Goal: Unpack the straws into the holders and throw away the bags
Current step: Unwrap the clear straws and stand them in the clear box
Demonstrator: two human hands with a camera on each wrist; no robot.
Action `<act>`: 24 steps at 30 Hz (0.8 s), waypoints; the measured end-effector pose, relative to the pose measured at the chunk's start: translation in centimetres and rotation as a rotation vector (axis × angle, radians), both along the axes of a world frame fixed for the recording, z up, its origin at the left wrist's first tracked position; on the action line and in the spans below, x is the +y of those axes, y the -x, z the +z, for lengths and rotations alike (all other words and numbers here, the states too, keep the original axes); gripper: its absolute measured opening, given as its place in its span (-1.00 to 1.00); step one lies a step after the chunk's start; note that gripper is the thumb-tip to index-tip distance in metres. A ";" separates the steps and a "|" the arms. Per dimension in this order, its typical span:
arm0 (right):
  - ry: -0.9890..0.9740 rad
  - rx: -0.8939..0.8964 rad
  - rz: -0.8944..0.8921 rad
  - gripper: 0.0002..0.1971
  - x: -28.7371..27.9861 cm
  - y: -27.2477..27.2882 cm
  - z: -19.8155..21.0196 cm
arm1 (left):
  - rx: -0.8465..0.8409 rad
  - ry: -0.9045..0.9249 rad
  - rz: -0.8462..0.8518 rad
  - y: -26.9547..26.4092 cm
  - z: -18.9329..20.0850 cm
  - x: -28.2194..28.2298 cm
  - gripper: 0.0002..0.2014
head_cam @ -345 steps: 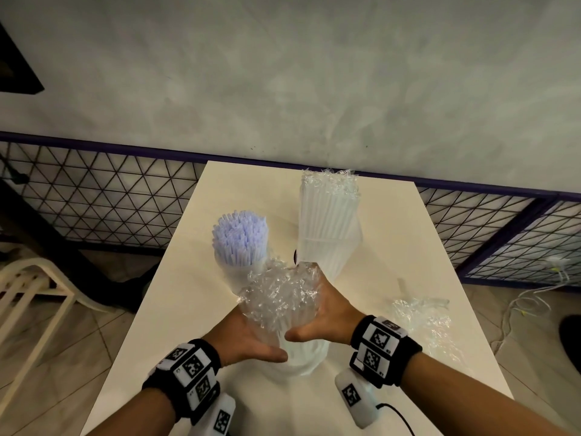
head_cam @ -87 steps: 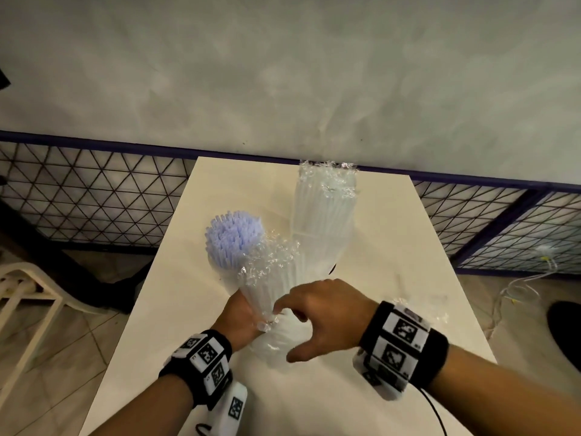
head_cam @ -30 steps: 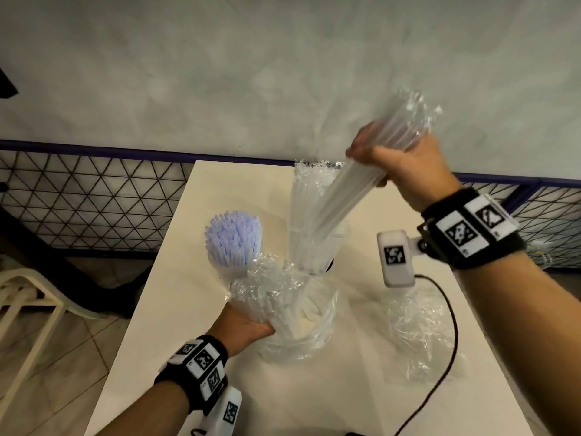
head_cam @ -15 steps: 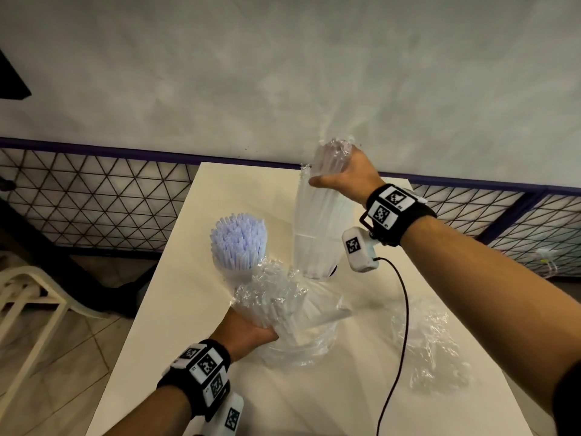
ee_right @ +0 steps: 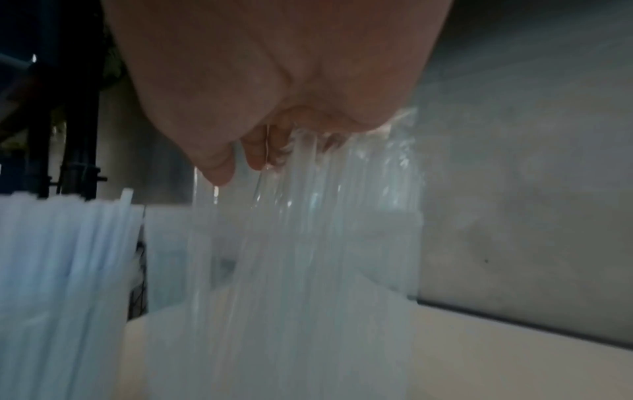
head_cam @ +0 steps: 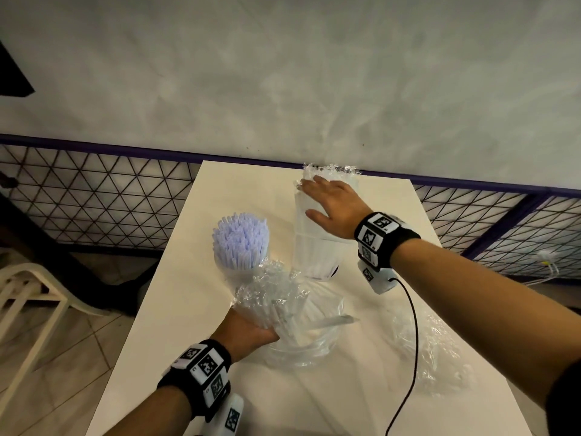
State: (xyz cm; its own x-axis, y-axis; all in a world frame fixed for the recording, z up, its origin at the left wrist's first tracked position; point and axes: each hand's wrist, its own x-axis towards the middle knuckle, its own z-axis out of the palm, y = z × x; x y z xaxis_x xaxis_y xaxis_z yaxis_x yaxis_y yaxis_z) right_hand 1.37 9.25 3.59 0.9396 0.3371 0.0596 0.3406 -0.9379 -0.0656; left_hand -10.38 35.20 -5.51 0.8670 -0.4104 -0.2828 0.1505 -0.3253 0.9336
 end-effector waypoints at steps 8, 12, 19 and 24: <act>-0.327 -0.207 -0.012 -0.35 0.9 0.1 1.4 | -0.015 -0.011 0.001 0.1 0.2 -0.2 -0.75; -0.167 -0.213 0.117 -0.70 1.9 -1.3 1.6 | -0.035 -0.001 -0.015 0.0 0.0 -0.2 -0.71; -0.050 -0.103 -0.089 -0.56 -0.3 -1.3 0.5 | -0.050 0.022 -0.022 -0.1 -0.4 0.0 -0.70; 0.174 0.130 -0.079 -0.31 0.1 0.5 -0.4 | -0.025 0.077 -0.013 -0.1 -0.2 -0.1 -0.69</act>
State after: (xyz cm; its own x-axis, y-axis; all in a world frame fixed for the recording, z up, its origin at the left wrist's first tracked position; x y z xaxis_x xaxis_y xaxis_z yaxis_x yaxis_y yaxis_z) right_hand 0.86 9.31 3.18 0.9593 0.2571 -0.1166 0.2653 -0.9622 0.0612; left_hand -10.32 35.09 -5.73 0.8677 -0.4416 -0.2280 0.1229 -0.2538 0.9594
